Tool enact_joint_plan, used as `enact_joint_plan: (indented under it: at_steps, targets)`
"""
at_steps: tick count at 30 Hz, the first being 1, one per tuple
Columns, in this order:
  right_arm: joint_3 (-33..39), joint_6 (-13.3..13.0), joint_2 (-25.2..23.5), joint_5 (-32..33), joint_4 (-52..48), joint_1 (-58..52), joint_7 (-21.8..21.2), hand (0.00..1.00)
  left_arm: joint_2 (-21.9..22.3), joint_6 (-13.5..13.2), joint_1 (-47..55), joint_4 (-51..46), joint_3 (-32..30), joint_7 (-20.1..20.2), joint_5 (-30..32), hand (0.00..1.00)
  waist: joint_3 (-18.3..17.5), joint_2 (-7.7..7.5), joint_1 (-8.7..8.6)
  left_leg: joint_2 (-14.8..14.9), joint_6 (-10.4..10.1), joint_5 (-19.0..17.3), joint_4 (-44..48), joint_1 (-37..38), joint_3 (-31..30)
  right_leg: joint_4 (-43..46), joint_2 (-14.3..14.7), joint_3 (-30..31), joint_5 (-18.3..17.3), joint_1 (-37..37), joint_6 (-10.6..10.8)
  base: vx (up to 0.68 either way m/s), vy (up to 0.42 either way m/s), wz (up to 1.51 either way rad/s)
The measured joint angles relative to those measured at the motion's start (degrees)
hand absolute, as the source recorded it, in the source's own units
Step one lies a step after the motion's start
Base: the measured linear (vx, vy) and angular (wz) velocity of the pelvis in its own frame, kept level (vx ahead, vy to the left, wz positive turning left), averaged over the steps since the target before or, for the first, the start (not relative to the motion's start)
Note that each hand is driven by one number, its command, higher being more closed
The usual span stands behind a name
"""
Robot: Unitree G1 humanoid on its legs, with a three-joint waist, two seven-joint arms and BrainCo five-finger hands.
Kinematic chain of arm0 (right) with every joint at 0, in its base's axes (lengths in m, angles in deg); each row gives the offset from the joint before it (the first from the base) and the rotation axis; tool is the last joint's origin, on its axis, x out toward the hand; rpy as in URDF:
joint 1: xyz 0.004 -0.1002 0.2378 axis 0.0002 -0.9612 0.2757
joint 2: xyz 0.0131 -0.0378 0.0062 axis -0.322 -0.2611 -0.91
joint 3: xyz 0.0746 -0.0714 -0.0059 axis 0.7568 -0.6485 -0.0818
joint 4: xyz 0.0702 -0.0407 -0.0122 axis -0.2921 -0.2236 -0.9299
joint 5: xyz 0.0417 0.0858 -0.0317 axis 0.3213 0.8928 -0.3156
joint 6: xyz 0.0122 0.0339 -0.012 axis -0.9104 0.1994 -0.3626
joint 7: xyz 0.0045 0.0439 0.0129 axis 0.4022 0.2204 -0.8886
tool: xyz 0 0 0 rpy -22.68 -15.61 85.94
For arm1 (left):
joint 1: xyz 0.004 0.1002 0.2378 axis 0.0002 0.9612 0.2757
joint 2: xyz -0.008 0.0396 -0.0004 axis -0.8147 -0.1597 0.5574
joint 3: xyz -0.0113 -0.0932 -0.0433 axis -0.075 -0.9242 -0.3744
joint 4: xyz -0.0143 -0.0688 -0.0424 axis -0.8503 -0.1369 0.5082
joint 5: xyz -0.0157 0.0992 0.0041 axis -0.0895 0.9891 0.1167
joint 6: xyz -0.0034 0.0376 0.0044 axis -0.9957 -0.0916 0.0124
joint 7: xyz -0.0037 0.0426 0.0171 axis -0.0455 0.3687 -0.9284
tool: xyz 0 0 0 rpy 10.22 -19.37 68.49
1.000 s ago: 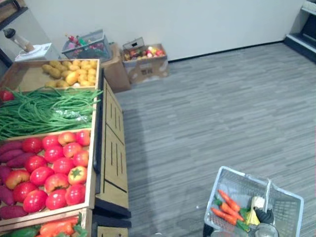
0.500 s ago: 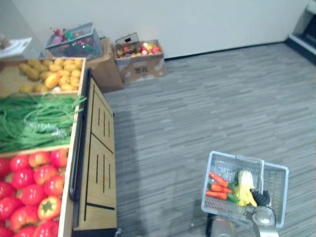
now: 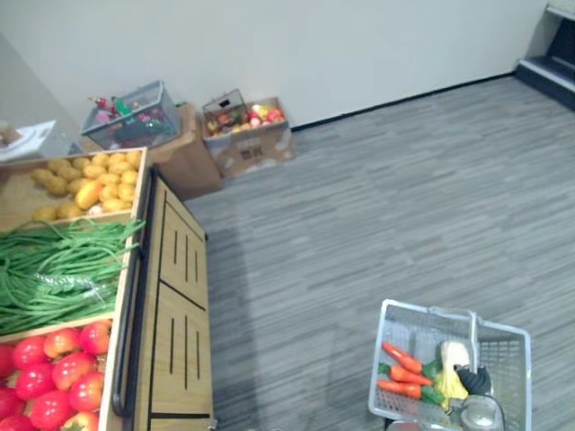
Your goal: Pick vegetable in the basket
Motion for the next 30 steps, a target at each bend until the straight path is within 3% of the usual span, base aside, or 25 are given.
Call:
enact_joint_plan:
  at_steps: [1, 2, 4, 5, 8, 11, 17, 23, 30]
  targets:
    - [0.4, 0.0, 0.2, 0.0, 0.3, 0.0, 0.0, 1.00, 0.1, 0.1, 0.1, 0.0, -0.1, -0.2, 0.0, 0.00, -0.1, 0.14, -0.01, -1.7, 0.2, 0.5, -6.2, 0.6, -1.2, -0.1, -0.1, -0.1, 0.2, 0.1, 0.3, 0.04, 0.133, -0.03]
    - [0.6, 0.0, 0.4, 0.0, 0.6, 0.0, 0.0, 1.00, 0.4, 0.5, 0.1, 0.1, -0.1, -0.4, 0.0, 0.00, -0.3, 0.76, -0.02, -2.3, 1.0, 4.3, -10.3, 0.4, -2.0, -0.7, 1.0, 0.0, 0.5, 0.2, 0.9, 0.03, 0.148, -0.11]
    - [0.5, 0.0, -0.1, 0.0, 1.2, -0.3, 0.0, 1.00, 0.6, 0.8, 0.1, 0.1, 0.1, -0.2, 0.1, 0.00, -1.2, 1.35, -0.23, -1.9, 0.6, 1.3, -11.6, 1.3, -2.0, -3.3, 2.2, 0.1, 1.7, 1.4, 2.3, 0.02, 0.160, -0.06]
    - [0.4, -0.2, -0.5, 0.0, 1.2, -1.0, 0.0, 1.00, 0.2, 0.8, 0.0, 0.1, 0.3, -0.2, 0.2, 0.00, -1.4, 0.81, -0.46, -2.0, 1.0, -1.0, -12.4, 1.3, -2.0, -5.3, 2.2, 0.0, 3.0, 2.1, 2.8, 0.00, 0.155, 0.05]
    - [0.6, -0.4, -1.7, 0.2, 1.3, -1.7, 0.0, 1.00, -1.3, 1.0, 0.4, 0.1, 1.6, 0.0, 1.6, 0.00, -1.5, -1.05, -0.24, -4.2, 1.5, -1.5, -13.1, 1.8, -0.7, -6.6, 0.2, 0.4, 4.4, 2.7, 3.4, -0.06, 0.153, -0.09]
    - [0.6, -1.1, -1.8, 0.5, 1.1, -2.9, -0.6, 1.00, -1.4, 1.0, 0.3, 0.2, 2.3, 0.1, 1.9, 0.00, -2.1, -1.03, -0.47, -6.0, 2.3, -1.4, -14.7, 3.0, -0.4, -6.6, -1.0, 1.4, 4.6, 2.5, 3.9, -0.02, 0.069, -0.13]
    - [1.1, -2.3, -1.8, 2.4, 1.2, -4.0, -1.6, 1.00, -1.4, 0.9, 0.0, 0.3, 1.6, 0.2, 1.3, 0.00, -2.3, -0.78, -1.11, -5.8, 2.3, -1.3, -15.1, 3.4, 0.0, -6.6, -0.5, 1.6, 4.7, 1.9, 4.0, 0.02, -0.009, -0.06]
    - [5.8, -2.7, -2.8, 7.1, 5.7, -5.3, -3.5, 1.00, -0.9, 0.0, 0.1, 2.3, -1.8, 4.1, -7.0, 0.00, -2.6, -0.73, -1.18, -5.2, 2.1, -1.3, -15.9, 5.8, 1.2, -6.6, 0.5, 1.8, 4.7, 3.2, 4.0, 0.00, -0.029, -0.08]
    - [9.6, -2.7, -4.5, 11.4, 9.9, -5.0, -3.9, 1.00, 0.2, -0.7, 0.4, 4.3, -5.9, 5.3, -12.7, 0.00, -3.6, -1.04, -1.04, -5.0, 2.0, -1.4, -16.2, 6.3, 2.4, -6.7, 0.8, 2.8, 4.7, 3.1, 4.0, -0.06, -0.031, -0.09]
